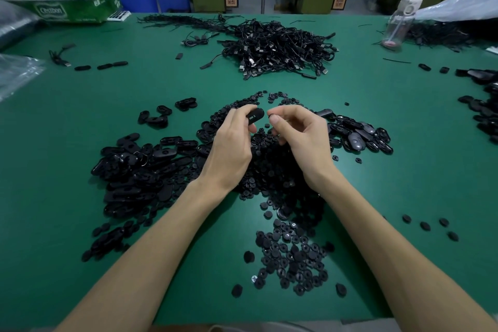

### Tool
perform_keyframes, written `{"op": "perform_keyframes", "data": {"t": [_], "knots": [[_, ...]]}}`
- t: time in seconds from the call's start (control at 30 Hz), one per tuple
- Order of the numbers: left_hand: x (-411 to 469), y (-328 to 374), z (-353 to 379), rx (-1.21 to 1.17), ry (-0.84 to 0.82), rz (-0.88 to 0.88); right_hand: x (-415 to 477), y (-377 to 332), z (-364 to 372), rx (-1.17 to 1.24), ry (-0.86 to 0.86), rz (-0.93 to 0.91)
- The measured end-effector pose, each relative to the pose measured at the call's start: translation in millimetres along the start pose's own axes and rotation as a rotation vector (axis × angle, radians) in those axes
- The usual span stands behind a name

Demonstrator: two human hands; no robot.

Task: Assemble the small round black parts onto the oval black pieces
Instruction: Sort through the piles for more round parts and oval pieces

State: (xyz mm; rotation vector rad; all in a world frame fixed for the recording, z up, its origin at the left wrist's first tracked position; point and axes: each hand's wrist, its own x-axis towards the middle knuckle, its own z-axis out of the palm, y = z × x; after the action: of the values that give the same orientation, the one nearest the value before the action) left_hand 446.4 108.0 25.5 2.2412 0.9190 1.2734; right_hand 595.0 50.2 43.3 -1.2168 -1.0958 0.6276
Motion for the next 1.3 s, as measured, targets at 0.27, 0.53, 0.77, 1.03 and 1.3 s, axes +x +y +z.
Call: {"op": "perform_keyframes", "data": {"t": [0.27, 0.53, 0.77, 1.03, 1.3], "knots": [[2, 0, -1, -0.055, 0.133, -0.034, -1, -1, 2, 0.102, -0.032, 0.061], [2, 6, -3, 0.037, 0.214, 0.126, -2, -6, 1, 0.321, -0.098, 0.179], [1, 7, -3, 0.043, 0.191, 0.134, -3, -7, 1, 0.374, -0.138, 0.212], [1, 9, -2, -0.047, 0.189, 0.065, -3, -8, 1, 0.372, -0.158, 0.2], [0, 15, -1, -0.256, 0.182, -0.078, -2, -7, 2, 0.397, -0.142, 0.216]]}}
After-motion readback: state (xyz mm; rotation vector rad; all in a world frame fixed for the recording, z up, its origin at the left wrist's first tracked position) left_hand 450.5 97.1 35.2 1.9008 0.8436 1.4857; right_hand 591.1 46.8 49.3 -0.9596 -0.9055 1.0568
